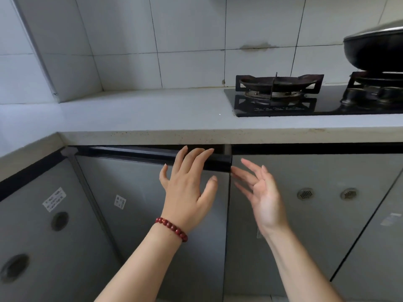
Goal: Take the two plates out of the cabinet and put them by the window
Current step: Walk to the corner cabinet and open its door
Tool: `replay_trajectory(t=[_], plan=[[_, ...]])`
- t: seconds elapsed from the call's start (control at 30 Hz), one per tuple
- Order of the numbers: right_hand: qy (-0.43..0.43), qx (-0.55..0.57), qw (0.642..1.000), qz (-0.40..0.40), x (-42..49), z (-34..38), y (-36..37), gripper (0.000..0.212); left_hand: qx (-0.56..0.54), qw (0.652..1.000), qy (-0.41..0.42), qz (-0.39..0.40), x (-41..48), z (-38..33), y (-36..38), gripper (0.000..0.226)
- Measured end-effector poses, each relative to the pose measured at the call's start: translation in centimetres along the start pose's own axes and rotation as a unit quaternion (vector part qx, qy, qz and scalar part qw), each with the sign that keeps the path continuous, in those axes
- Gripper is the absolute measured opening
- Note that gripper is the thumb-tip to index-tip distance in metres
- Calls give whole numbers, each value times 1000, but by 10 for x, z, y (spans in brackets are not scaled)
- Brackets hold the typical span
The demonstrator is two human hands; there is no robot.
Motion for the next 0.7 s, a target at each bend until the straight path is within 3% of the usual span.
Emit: replay_trajectory(t=[0.23,0.37,0.53,0.7], plan=[[-1,50,995,84,-6,-3,3,57,-135,982,-70,-113,-35,-8,-14,53],[18,89,990,110,-20,-3,9,53,-183,966,-142,-114,-61,-17,-23,53],[12,96,984,147,-42,4,20,47,-283,919,-229,-150,-87,-28,-44,42],[25,116,977,177,-60,7,29,48,-314,894,-274,-163,-106,-39,-60,58]])
Point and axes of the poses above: each hand's wrist, its own x-axis towards the middle knuckle, its own y-axis out of the palm, z = x × y, the point moved 8 cm from there along x, towards the middle knuckle, and after that the axes turned 6 degrees about -x, right-handed, at the moved point
